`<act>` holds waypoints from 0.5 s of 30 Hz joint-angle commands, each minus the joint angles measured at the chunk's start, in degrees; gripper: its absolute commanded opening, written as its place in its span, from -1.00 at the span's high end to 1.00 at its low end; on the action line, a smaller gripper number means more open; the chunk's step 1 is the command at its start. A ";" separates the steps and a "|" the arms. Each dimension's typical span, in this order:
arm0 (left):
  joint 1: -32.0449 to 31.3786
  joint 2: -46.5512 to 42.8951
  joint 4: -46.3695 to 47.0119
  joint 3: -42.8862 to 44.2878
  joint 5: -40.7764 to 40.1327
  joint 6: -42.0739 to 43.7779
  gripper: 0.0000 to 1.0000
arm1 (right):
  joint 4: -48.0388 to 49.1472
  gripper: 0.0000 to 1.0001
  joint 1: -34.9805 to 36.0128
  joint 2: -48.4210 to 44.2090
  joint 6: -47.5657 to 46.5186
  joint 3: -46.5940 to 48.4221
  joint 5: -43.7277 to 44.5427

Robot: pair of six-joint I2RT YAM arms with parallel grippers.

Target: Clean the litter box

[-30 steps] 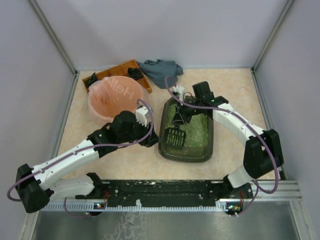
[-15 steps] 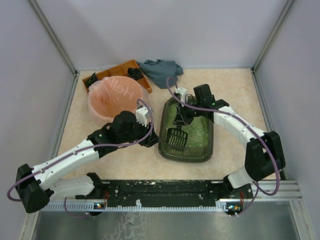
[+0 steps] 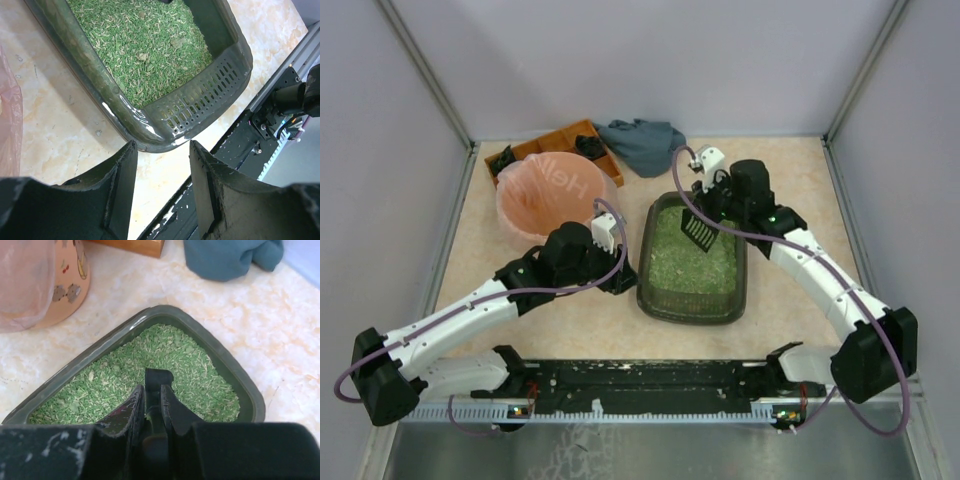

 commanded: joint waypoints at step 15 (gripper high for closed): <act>-0.39 -1.16 1.00 -1.31 -0.09 -1.61 -0.02 | -2.84 1.00 -0.41 2.76 1.67 2.89 -28.90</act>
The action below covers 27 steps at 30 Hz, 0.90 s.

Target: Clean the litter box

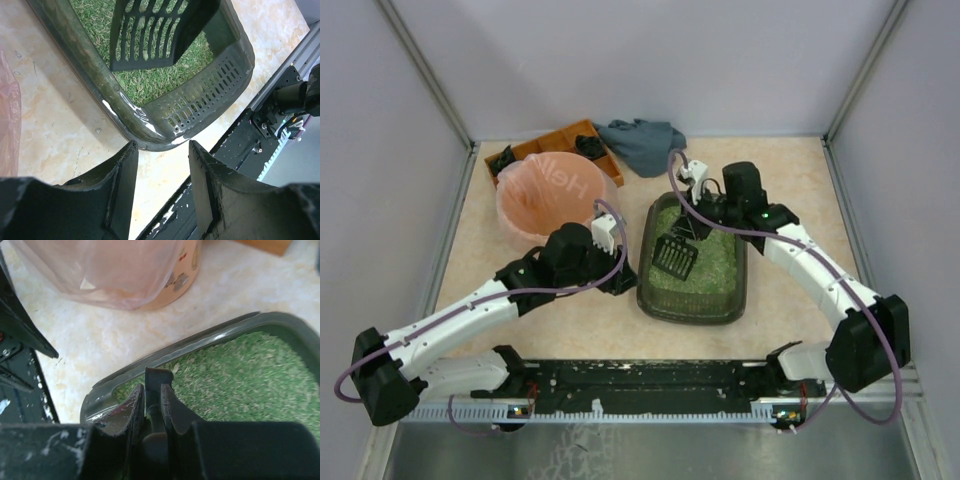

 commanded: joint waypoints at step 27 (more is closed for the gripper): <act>-0.44 -3.70 1.91 -4.16 -1.77 -0.44 -0.01 | -12.60 1.00 -0.14 18.99 -5.40 7.30 -12.63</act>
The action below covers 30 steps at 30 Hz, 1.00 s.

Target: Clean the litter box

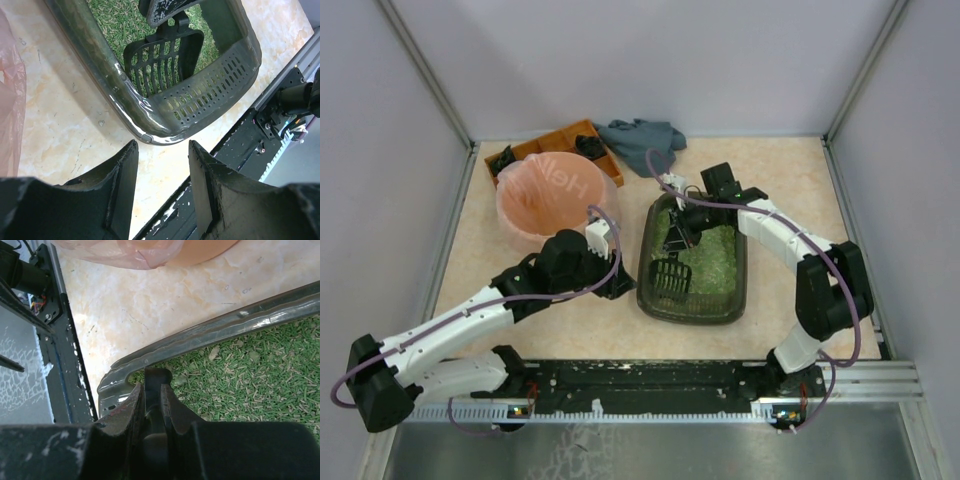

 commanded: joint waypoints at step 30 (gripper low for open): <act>-0.38 1.37 2.47 -0.73 0.17 0.13 0.01 | 13.95 1.00 -7.98 4.01 21.11 -3.48 -15.66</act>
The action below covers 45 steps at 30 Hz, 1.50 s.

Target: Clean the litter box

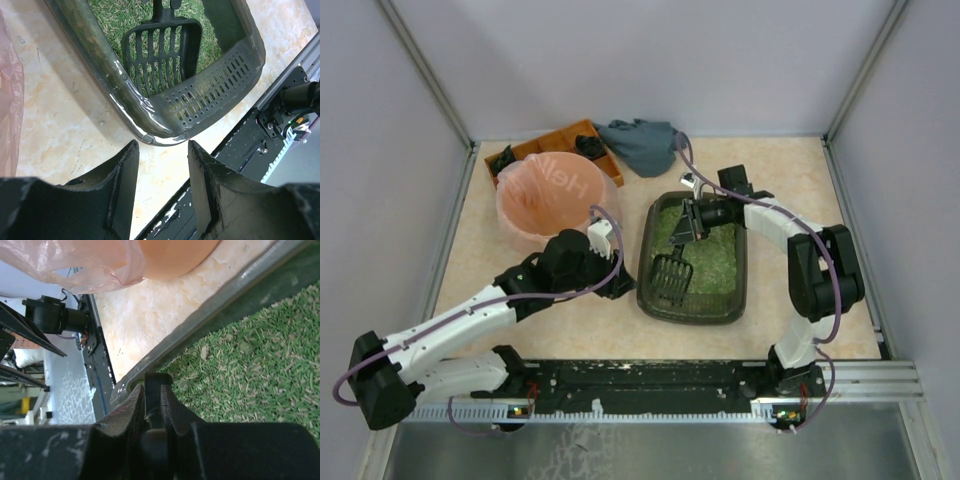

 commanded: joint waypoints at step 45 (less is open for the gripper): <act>-0.46 4.17 2.86 0.60 4.08 1.45 0.02 | 1.87 1.00 2.34 -20.02 -11.74 -5.92 22.83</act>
